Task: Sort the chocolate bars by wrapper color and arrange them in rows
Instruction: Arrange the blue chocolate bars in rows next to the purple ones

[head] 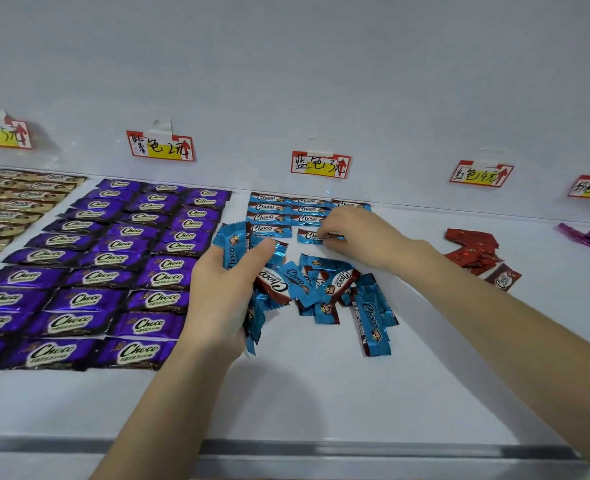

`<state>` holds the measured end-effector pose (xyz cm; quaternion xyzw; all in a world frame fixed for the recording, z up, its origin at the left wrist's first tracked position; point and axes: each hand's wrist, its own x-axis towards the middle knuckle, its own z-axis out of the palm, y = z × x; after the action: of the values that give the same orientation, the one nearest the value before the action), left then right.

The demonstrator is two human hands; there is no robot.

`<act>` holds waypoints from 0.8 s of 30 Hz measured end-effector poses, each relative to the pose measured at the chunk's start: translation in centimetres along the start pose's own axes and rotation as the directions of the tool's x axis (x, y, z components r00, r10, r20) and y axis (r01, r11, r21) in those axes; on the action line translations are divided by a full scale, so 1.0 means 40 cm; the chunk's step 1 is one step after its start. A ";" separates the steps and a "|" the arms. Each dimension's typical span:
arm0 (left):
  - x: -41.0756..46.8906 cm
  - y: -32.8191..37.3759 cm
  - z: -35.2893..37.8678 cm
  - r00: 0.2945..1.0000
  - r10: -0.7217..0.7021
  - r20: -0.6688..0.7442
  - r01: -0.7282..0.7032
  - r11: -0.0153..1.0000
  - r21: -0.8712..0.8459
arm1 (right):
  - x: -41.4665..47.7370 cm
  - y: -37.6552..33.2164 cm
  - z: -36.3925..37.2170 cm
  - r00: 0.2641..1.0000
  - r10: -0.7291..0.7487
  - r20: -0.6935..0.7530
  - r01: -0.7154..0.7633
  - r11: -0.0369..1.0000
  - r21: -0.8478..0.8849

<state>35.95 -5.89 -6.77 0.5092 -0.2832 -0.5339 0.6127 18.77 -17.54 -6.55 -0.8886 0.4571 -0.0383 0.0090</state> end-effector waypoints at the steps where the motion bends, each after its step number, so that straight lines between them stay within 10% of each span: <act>1: 0.000 0.000 0.001 1.000 -0.002 0.001 0.002 1.000 -0.001 | 0.002 0.001 0.001 1.000 -0.002 -0.005 0.002 1.000 0.003; 24: -0.002 0.003 0.004 0.999 -0.022 0.024 0.021 1.000 0.013 | 0.037 0.009 0.017 0.998 0.010 -0.054 -0.009 1.000 0.022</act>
<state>35.83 -5.89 -6.57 0.5097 -0.2886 -0.5448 0.6001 19.41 -18.97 -7.17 -0.8849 0.4608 -0.0673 0.0066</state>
